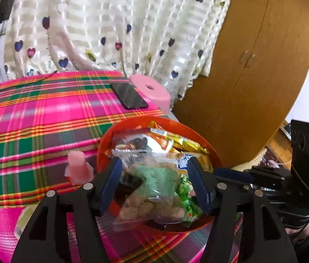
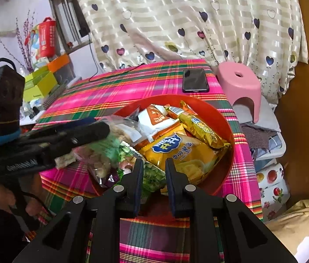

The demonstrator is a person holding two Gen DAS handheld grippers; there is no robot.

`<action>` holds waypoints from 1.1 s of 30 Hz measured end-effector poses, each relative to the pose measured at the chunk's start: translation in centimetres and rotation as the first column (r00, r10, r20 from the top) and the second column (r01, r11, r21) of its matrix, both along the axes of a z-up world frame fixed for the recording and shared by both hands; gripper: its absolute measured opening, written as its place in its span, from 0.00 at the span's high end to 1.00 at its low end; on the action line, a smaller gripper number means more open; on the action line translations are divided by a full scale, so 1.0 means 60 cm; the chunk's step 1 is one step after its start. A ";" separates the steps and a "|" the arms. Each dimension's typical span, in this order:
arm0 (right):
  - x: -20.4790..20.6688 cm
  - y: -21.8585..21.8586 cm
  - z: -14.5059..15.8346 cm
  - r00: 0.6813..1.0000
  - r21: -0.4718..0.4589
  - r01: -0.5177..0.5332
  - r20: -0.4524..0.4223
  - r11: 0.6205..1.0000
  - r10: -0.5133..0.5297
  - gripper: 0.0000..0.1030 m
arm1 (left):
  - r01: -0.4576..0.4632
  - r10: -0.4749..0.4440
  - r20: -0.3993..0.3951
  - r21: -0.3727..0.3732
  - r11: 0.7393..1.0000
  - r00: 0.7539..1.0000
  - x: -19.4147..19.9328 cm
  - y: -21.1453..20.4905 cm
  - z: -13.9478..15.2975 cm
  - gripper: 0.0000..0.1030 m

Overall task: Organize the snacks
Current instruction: 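Lower clear peanut bag into red basket and open left tool, then move left tool to pale white snack bag on table and grasp it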

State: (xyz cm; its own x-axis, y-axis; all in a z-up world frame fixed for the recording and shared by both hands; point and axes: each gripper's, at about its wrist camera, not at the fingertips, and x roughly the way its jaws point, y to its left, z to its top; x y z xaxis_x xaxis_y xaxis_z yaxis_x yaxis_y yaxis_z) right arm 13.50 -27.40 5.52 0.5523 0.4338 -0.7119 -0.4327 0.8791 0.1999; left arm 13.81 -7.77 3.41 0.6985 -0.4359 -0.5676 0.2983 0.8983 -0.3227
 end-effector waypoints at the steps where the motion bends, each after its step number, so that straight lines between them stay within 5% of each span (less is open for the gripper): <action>1: -0.001 0.003 0.002 1.000 0.000 -0.003 0.003 1.000 0.003 0.83 | -0.011 0.011 0.004 -0.001 1.000 1.000 -0.001 0.006 0.003 0.39; 15: -0.033 0.119 0.017 0.974 -0.013 -0.219 0.056 0.976 0.219 0.83 | -0.229 0.230 -0.021 0.044 0.972 0.973 -0.069 0.119 0.010 0.39; 33: -0.015 0.105 0.010 0.996 -0.094 -0.081 0.020 0.992 0.084 0.80 | -0.342 0.350 -0.092 0.096 0.935 0.932 -0.131 0.212 -0.038 0.39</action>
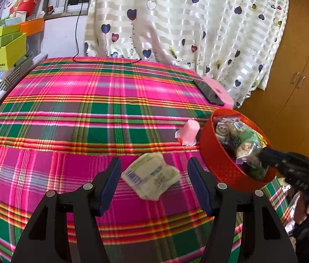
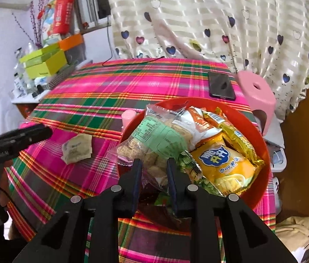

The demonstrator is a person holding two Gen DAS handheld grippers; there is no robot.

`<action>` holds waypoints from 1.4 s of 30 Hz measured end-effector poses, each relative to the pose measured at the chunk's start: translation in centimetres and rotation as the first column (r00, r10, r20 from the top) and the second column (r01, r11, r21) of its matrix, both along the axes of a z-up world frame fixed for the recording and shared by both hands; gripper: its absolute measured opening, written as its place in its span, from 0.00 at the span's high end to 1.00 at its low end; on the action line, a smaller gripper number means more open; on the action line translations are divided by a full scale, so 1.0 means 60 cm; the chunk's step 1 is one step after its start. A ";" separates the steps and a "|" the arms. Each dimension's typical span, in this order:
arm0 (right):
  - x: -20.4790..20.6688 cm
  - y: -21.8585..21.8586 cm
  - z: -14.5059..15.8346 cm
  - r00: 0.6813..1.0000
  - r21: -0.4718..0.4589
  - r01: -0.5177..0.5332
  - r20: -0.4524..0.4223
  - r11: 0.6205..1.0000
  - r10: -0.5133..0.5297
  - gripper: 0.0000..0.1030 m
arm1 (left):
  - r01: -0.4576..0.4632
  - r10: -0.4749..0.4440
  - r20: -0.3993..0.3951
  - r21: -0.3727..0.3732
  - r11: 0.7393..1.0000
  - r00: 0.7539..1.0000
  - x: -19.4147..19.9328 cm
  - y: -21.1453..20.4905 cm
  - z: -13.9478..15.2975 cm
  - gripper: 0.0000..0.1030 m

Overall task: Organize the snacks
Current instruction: 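Move left tool to pale white snack bag on table and grasp it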

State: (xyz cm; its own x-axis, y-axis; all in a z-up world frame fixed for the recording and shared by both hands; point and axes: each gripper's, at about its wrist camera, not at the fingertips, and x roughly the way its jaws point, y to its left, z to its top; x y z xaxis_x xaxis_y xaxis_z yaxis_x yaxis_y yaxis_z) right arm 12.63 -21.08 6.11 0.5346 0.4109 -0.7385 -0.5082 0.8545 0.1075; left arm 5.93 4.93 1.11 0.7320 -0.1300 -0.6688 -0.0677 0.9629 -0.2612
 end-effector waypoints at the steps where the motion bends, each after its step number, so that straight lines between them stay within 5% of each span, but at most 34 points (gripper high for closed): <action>1: -0.005 -0.001 0.007 1.000 0.011 -0.002 0.008 1.000 0.002 0.80 | 0.002 -0.002 0.000 -0.001 1.000 1.000 -0.001 -0.001 -0.001 0.39; 10: -0.026 0.005 0.042 0.998 0.091 -0.039 0.047 0.995 0.035 0.67 | 0.038 -0.038 -0.021 0.018 0.999 0.999 0.004 -0.008 -0.013 0.39; 42: -0.020 0.050 0.019 0.994 0.089 -0.112 0.015 0.990 0.111 0.62 | 0.188 -0.157 -0.158 0.205 0.960 0.975 0.088 -0.060 -0.101 0.30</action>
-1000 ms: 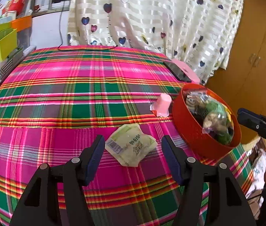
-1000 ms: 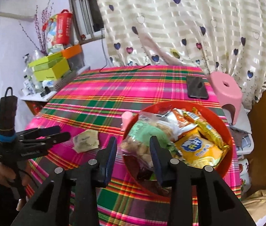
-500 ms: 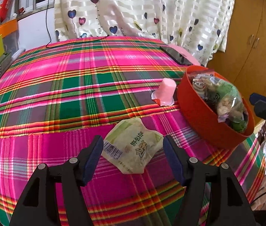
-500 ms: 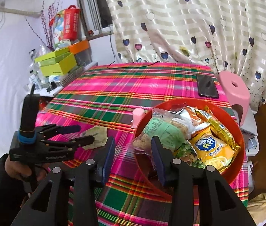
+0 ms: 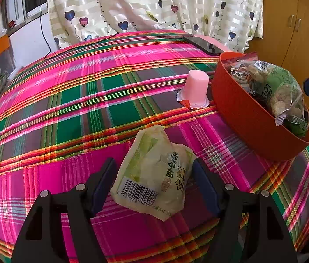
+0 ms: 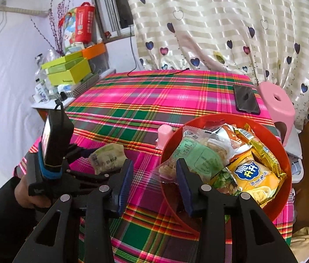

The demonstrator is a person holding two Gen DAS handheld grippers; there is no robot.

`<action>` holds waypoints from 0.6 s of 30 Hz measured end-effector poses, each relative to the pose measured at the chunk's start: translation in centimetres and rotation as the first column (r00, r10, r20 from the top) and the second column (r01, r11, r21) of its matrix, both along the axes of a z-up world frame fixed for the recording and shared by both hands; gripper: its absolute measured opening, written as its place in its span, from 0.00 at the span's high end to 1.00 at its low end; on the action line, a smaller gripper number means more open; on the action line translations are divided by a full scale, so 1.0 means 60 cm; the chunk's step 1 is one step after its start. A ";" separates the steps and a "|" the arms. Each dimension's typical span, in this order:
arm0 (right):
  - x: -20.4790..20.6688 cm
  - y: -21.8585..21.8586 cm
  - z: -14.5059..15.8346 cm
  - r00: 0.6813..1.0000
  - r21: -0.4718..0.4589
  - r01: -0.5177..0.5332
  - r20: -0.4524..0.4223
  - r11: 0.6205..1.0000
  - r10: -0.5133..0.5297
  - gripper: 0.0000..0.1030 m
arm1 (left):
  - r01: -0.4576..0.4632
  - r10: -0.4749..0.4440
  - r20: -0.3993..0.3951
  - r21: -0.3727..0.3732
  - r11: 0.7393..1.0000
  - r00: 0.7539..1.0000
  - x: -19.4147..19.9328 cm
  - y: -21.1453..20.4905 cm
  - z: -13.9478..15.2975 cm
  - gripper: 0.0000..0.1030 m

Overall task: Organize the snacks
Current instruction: 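Move left tool to pale white snack bag on table and grasp it, then grasp pink plastic cup with right tool while left tool lifts pale bag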

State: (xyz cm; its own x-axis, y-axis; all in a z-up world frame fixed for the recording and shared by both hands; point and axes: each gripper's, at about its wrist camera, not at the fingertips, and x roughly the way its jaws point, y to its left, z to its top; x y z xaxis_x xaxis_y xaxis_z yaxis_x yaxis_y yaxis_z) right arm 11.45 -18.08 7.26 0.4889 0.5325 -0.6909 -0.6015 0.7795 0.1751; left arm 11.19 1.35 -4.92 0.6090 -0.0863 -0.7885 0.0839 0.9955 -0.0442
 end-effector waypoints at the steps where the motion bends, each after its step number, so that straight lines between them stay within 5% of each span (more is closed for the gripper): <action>1: 0.002 0.002 0.000 1.000 -0.001 -0.001 -0.001 1.000 0.001 0.62 | -0.007 0.007 0.000 0.002 1.000 1.000 0.000 -0.001 0.000 0.30; 8: 0.021 0.024 0.001 1.000 -0.015 -0.012 0.003 1.000 0.012 0.62 | -0.026 0.027 0.013 -0.083 0.996 1.000 -0.013 0.009 0.005 0.66; 18: 0.057 0.079 -0.003 0.999 -0.053 -0.034 -0.018 0.998 0.033 0.62 | -0.059 0.070 0.054 -0.173 0.983 0.996 -0.035 0.034 0.023 0.78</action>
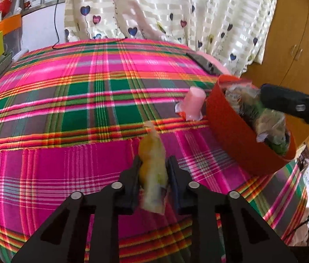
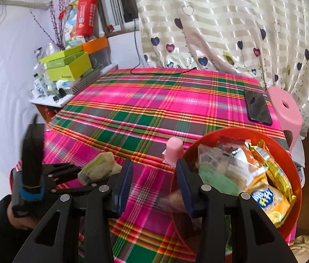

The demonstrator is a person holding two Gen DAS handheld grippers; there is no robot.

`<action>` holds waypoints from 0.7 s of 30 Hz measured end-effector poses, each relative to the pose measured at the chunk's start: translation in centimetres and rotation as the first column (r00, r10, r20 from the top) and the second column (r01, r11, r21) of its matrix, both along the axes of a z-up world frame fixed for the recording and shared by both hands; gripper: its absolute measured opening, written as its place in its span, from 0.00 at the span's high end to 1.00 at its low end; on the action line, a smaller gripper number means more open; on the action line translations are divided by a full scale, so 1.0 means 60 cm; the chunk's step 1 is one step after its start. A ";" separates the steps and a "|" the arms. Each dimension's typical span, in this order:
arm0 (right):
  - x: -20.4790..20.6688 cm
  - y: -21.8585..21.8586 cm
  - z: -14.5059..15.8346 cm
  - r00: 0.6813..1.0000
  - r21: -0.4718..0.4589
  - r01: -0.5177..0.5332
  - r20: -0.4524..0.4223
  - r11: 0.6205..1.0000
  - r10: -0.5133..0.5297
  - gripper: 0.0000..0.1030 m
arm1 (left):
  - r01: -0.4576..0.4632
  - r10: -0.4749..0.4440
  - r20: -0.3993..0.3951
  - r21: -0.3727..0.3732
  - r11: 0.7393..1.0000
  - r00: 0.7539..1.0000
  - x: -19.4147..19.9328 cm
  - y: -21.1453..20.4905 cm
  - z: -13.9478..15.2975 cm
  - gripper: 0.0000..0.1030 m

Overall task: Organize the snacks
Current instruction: 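Grasp pink plastic cup with right tool while left tool lifts pale bag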

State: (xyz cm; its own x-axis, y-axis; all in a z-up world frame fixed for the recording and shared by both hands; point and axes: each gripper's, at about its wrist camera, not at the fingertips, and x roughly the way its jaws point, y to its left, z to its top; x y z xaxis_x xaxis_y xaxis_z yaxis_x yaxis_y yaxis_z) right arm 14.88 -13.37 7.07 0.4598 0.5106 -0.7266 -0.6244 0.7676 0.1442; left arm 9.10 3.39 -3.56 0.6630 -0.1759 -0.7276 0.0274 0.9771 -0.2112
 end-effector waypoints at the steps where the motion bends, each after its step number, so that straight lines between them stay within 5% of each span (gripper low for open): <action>1: 0.006 0.009 -0.001 1.000 -0.011 -0.002 -0.004 1.000 0.002 0.62 | -0.006 0.006 0.008 0.004 1.000 1.000 -0.002 0.002 0.004 0.78; 10: 0.069 0.076 -0.036 0.998 -0.167 -0.005 -0.055 0.986 -0.004 0.62 | -0.047 0.048 0.028 -0.054 0.997 0.998 -0.013 0.035 0.005 0.78; 21: 0.120 0.139 -0.096 0.994 -0.409 -0.015 -0.102 0.912 -0.029 0.62 | -0.075 0.081 0.071 -0.083 0.994 0.994 -0.033 0.065 0.020 0.78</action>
State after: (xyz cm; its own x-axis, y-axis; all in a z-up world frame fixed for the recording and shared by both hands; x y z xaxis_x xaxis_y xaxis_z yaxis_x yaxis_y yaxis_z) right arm 22.07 -5.03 1.30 0.3731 0.1556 -0.9146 -0.6172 0.7777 -0.1195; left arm 7.12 7.30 -2.38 0.7286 -0.1772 -0.6616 -0.0294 0.9570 -0.2887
